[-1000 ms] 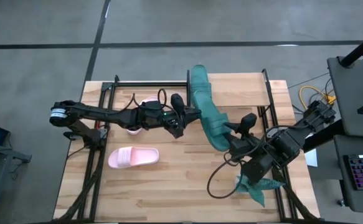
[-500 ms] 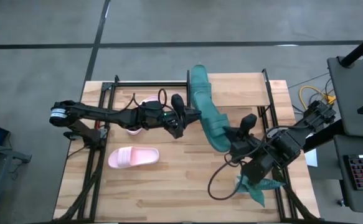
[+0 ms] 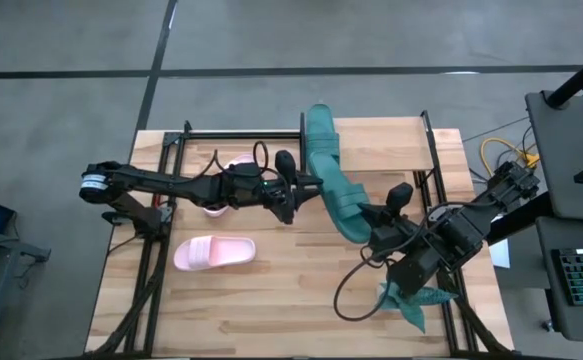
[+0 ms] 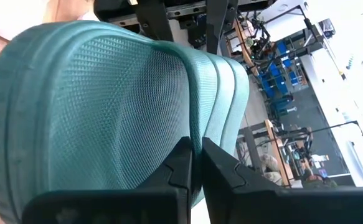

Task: Pick and place slides into the shelf
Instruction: Put the green slipper on the shelf

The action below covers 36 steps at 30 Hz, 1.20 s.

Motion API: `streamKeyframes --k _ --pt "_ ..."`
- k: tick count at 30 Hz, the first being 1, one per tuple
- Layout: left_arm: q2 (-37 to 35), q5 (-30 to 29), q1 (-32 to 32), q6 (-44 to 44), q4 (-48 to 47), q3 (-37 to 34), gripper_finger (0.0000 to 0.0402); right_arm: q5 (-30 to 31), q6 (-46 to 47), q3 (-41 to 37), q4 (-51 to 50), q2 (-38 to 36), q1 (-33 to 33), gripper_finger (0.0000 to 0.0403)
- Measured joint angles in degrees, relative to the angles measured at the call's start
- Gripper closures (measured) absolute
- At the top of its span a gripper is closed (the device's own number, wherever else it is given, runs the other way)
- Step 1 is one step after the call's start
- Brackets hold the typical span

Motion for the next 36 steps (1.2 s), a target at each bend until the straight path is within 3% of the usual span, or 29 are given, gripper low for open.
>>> streamKeyframes --k 4,8,13,22,36 --pt "0.0 -1.0 0.3 -3.6 -1.6 0.4 0.0233 0.1 0.0 -0.2 -0.2 0.0 0.0 0.0391" --pt "-0.1 -5.6 0.3 -3.8 -1.7 0.5 0.0186 0.1 0.0 -0.2 -0.2 0.0 -0.1 0.0391" --pt "-1.1 -10.2 0.3 -4.9 -6.3 0.4 0.015 3.2 2.1 -0.2 -3.3 0.0 0.0 0.0391" --pt "-8.3 -9.5 0.4 -14.4 -14.7 -0.3 0.0144 4.5 12.7 -0.6 -14.1 0.1 -2.7 0.0391" --pt "-23.3 -9.5 0.4 -24.8 -16.0 -10.5 0.0143 8.8 12.6 -5.3 -16.5 0.1 -12.0 0.0392"
